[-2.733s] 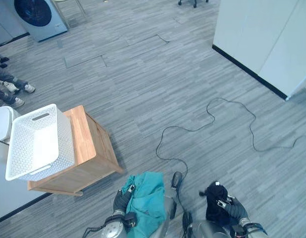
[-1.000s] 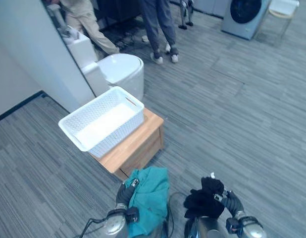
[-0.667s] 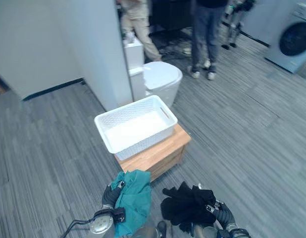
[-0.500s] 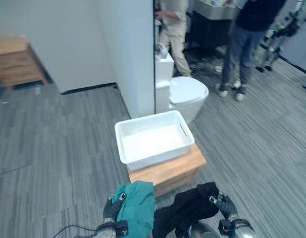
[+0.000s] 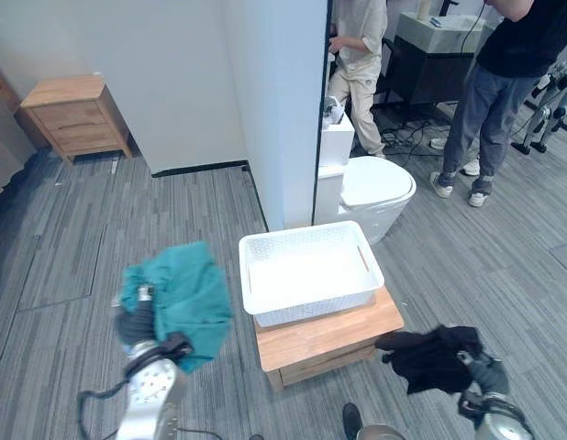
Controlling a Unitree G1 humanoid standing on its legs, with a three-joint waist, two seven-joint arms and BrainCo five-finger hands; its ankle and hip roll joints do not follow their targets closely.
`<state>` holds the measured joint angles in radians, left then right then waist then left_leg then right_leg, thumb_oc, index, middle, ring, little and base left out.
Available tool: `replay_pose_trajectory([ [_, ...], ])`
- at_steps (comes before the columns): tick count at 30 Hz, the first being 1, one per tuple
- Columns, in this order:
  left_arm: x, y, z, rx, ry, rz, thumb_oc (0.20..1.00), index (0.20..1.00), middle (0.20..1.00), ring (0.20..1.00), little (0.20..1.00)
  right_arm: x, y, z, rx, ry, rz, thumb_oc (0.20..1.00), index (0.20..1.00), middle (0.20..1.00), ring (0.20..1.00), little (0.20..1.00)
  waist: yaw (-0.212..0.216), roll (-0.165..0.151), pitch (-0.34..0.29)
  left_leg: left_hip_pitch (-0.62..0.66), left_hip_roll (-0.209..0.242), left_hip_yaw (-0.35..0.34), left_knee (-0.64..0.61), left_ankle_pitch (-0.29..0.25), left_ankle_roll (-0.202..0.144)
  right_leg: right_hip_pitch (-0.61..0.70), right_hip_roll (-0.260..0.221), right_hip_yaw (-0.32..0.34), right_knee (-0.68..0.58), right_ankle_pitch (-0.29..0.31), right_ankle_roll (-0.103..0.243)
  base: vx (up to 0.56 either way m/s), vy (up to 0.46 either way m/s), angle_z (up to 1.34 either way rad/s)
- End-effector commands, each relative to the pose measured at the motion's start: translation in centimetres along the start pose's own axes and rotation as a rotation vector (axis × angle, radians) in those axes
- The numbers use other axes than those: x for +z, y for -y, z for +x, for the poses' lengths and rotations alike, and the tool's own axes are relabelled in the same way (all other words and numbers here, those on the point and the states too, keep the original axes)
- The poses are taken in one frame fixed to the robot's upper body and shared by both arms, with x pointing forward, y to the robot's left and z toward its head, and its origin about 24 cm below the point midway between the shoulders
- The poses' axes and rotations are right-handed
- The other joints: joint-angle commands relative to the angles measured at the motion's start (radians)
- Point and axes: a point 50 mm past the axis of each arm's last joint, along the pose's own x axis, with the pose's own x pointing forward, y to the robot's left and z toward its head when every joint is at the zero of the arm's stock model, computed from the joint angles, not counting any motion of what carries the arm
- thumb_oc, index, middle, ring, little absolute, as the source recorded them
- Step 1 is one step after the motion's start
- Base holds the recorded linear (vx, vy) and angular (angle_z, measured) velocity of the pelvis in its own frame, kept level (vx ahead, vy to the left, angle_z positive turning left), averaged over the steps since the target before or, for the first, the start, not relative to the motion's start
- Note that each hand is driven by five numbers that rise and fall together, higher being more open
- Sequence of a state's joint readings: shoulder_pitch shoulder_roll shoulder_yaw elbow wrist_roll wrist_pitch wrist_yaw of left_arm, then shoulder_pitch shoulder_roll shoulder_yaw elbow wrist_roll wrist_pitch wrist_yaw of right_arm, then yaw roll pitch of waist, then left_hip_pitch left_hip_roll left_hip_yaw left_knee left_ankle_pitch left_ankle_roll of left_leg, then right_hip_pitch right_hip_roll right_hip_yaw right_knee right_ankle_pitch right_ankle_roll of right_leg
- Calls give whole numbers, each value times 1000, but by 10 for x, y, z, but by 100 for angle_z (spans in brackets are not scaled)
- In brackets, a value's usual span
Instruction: Tidy up the quilt and then pick up the clothes from the bed and put them into the laundry hamper.
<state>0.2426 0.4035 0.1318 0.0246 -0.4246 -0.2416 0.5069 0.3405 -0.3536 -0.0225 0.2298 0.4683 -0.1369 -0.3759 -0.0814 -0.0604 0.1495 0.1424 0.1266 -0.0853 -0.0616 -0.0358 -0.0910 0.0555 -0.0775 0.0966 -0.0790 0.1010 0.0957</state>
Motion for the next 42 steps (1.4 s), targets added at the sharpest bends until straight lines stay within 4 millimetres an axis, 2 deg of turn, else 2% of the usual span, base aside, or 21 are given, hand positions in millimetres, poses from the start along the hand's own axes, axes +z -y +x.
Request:
replay_pose_trajectory([
  [1,41,-3,10,-35,242,66,200,200,200,200,200,85,2,12,-21,409,23,200,200,200,200,200,-11,-13,-45,-66,22,-13,12,66,8,-31,20,5,32,-28,15,-20,35,2],
  [2,54,-7,13,-28,301,87,200,200,200,200,200,112,8,12,-26,510,16,200,200,200,200,200,-9,-11,-46,-73,18,-10,7,74,7,-36,20,5,30,-24,14,10,32,2],
  [3,54,-7,13,-28,300,87,200,200,200,200,200,112,8,12,-26,509,15,200,200,200,200,200,-10,-9,-47,-66,20,-10,4,67,8,-30,20,4,27,-30,14,14,66,2],
  [4,72,-10,20,-27,387,116,200,200,200,200,200,149,9,10,-10,665,-19,200,200,200,200,200,-7,-4,-52,-67,16,-9,-4,67,7,-28,20,4,21,-33,14,39,71,0],
  [6,90,-8,32,-36,452,134,200,200,200,200,200,187,0,14,31,766,-39,200,200,200,200,200,0,3,-48,-72,14,-7,-7,76,3,-34,18,3,25,-31,13,-38,94,-2],
  [9,113,6,43,-81,540,136,200,200,200,200,200,228,-21,12,125,882,-85,200,200,200,200,200,15,11,-52,-72,9,-10,-12,72,1,-32,12,0,23,-38,12,7,93,-8],
  [11,122,16,50,-109,564,145,200,200,200,200,200,245,-34,12,168,915,-110,200,200,200,200,200,19,12,-54,-70,8,-9,-14,70,1,-29,10,2,20,-38,13,53,76,-6],
  [13,138,41,67,-178,601,198,200,200,200,200,200,275,-67,11,259,969,-166,200,200,200,200,200,18,15,-56,-66,6,-4,-17,68,1,-31,7,9,21,-39,16,35,76,0],
  [16,144,52,74,-231,619,251,200,200,200,200,200,286,-81,8,309,1006,-203,200,200,200,200,200,17,17,-55,-67,7,0,-17,67,0,-34,7,13,23,-39,19,55,84,-2],
  [17,161,81,101,-301,628,343,200,200,200,200,200,315,-126,-3,407,1050,-236,200,200,200,200,200,1,26,-49,-72,9,15,-15,59,-2,-51,2,21,32,-44,26,-90,131,-7],
  [18,177,104,120,-318,628,366,200,200,200,200,200,336,-151,-12,457,1101,-255,200,200,200,200,200,-10,31,-20,-92,8,27,-9,60,-3,-85,1,35,47,-41,33,-131,165,-14],
  [19,186,117,126,-329,631,377,200,200,200,200,200,345,-163,-21,497,1127,-254,200,200,200,200,200,-15,31,3,-114,3,30,0,57,0,-111,1,46,55,-38,38,-233,98,-17],
  [20,190,126,128,-336,625,381,200,200,200,200,200,349,-172,-28,527,1140,-249,200,200,200,200,200,-19,31,19,-130,-1,31,5,56,1,-129,0,53,59,-35,41,-303,57,-30],
  [21,201,144,131,-340,644,388,200,200,200,200,200,357,-187,-41,574,1177,-241,200,200,200,200,200,-24,26,59,-165,-5,33,19,55,4,-163,1,66,66,-28,44,-270,29,-45],
  [24,211,165,134,-345,629,403,200,200,200,200,200,363,-207,-56,632,1209,-254,200,200,200,200,200,-29,16,106,-215,-12,37,48,54,9,-204,7,80,76,-17,49,-130,12,-25],
  [25,212,165,134,-345,630,402,200,200,200,200,200,363,-207,-56,631,1209,-254,200,200,200,200,200,-29,16,106,-216,-12,37,50,53,9,-206,7,80,77,-17,49,-82,-33,-17],
  [26,213,179,134,-347,623,447,200,200,200,200,200,362,-220,-64,677,1203,-257,200,200,200,200,200,-36,1,135,-256,-15,32,75,53,12,-233,15,88,90,-10,50,-31,-42,-19],
  [32,224,210,129,-378,607,552,200,200,200,200,200,353,-248,-73,713,1150,-273,200,200,200,200,200,-38,-43,208,-386,-29,15,145,57,21,-313,22,91,102,18,43,-37,-89,-9],
  [35,226,221,124,-401,604,584,200,200,200,200,200,352,-256,-69,698,1121,-294,200,200,200,200,200,-35,-40,235,-418,-33,12,147,66,22,-340,22,85,107,24,37,-39,-14,7],
  [36,221,227,121,-417,597,595,200,200,200,200,200,352,-263,-68,691,1106,-310,200,200,200,200,200,-33,-29,255,-436,-38,11,148,74,22,-359,21,82,117,23,32,-25,43,3],
  [42,211,235,117,-391,553,607,200,200,200,200,200,352,-277,-68,690,1086,-378,200,200,200,200,200,-25,-5,295,-474,-52,11,149,87,23,-402,18,79,139,20,19,-29,53,7],
])
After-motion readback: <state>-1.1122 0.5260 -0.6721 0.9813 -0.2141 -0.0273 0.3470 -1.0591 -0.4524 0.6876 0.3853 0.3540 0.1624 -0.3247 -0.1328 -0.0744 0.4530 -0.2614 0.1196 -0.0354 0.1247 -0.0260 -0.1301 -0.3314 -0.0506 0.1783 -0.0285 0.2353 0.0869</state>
